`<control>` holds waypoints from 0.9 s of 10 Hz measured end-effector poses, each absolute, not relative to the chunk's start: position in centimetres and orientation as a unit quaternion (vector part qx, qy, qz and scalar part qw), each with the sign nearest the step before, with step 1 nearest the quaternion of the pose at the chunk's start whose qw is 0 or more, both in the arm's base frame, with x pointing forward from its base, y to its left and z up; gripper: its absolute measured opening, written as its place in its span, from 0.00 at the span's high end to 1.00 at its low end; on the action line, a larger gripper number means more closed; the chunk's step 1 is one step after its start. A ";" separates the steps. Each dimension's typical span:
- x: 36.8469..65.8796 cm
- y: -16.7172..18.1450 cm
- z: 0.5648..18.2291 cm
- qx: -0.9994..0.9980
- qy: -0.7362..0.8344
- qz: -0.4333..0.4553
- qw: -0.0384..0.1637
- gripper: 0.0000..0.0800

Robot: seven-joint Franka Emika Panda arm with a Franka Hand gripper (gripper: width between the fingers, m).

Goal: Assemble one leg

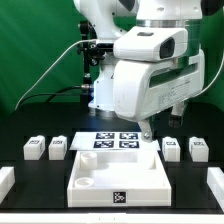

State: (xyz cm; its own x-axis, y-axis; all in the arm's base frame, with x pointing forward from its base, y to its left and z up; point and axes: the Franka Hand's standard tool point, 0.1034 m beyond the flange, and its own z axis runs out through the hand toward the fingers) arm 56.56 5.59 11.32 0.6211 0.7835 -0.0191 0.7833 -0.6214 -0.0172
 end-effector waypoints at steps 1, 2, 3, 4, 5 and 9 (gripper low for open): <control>56.6 5.6 11.3 -0.900 -0.435 0.012 0.004 0.19; 56.6 5.6 11.3 -0.900 -0.435 0.012 0.004 0.19; 56.5 5.6 11.3 -0.897 -0.442 0.012 0.004 0.19; 56.3 5.6 11.2 -0.887 -0.463 0.012 0.004 0.19; 54.1 5.6 10.4 -0.868 -0.497 0.011 0.004 0.19; 48.4 2.6 8.3 -0.713 -0.701 0.007 0.005 0.19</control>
Offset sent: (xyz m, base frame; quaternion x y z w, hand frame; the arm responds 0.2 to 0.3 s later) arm 0.0000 0.0000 0.0000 0.0000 0.0000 -0.0899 0.9960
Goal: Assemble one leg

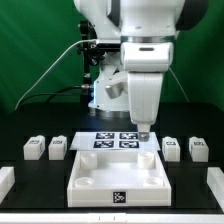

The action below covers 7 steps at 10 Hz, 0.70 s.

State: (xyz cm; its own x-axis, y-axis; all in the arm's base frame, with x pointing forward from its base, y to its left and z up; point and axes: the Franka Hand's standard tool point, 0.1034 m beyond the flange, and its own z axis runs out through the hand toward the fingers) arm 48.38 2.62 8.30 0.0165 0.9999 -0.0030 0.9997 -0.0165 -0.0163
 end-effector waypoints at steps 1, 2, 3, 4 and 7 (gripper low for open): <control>48.5 2.6 8.4 -0.707 -0.707 0.007 0.002 0.19; 48.5 2.7 8.4 -0.715 -0.699 0.007 0.002 0.19; 48.5 2.6 8.3 -0.716 -0.698 0.008 0.003 0.19; 48.5 2.5 8.3 -0.717 -0.697 0.008 0.003 0.19; 44.9 0.1 4.4 -0.720 -0.694 0.019 0.016 0.19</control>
Offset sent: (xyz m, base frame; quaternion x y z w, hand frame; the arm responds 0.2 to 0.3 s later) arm 0.0000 0.0000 0.0000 0.0000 0.0000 0.0000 1.0000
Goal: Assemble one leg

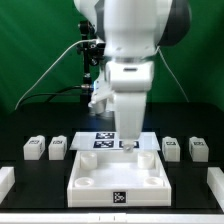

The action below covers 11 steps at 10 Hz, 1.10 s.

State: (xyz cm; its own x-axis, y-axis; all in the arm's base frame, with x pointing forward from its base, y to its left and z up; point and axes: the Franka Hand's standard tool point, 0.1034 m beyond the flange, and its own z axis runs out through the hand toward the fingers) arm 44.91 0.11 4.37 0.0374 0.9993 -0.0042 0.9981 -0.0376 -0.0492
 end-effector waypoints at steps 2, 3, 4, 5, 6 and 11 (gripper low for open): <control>44.4 -0.5 2.4 -0.726 -0.687 0.016 0.020 0.19; 44.2 -0.9 1.6 -0.732 -0.681 0.019 0.025 0.19; 44.3 -0.9 1.7 -0.732 -0.680 0.019 0.025 0.19; 44.3 -0.9 1.7 -0.732 -0.680 0.019 0.025 0.22; 44.3 -0.9 1.6 -0.732 -0.680 0.019 0.025 0.22; 44.3 -0.9 1.6 -0.733 -0.680 0.019 0.025 0.84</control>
Offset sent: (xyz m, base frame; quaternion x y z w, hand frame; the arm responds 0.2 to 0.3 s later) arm 0.0051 0.0017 -0.0101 0.0042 0.0106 0.0245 0.9996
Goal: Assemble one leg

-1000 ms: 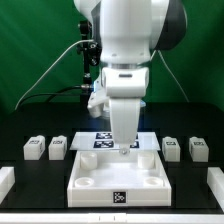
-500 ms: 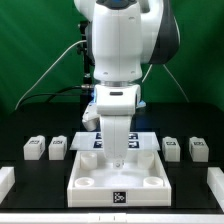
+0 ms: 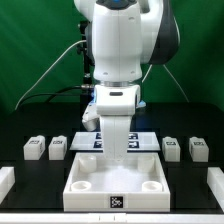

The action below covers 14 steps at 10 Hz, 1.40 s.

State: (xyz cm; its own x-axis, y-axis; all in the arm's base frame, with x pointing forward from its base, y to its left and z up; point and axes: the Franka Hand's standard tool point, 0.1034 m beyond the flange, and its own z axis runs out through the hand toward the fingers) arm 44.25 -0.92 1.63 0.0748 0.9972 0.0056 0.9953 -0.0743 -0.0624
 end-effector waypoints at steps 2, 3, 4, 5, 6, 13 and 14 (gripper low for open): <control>44.3 -1.0 1.6 -0.733 -0.680 0.019 0.025 0.93; 44.3 -1.0 1.6 -0.733 -0.680 0.019 0.025 0.93; 44.3 -1.0 1.6 -0.733 -0.680 0.019 0.025 0.93; 44.3 -1.0 1.6 -0.733 -0.680 0.019 0.025 0.93; 44.3 -1.0 1.6 -0.733 -0.680 0.019 0.025 0.93; 48.7 5.4 1.9 -0.731 -0.682 -0.013 0.021 0.93; 49.3 6.2 1.7 -0.733 -0.680 -0.015 0.022 0.93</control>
Offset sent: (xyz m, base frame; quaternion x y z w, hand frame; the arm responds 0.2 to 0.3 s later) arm 0.0000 0.0000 0.0000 0.0000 0.0000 0.0000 1.0000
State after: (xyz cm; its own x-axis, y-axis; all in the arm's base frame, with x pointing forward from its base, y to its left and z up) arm 49.30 6.18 1.72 0.0760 0.9958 0.0516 0.9971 -0.0755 -0.0113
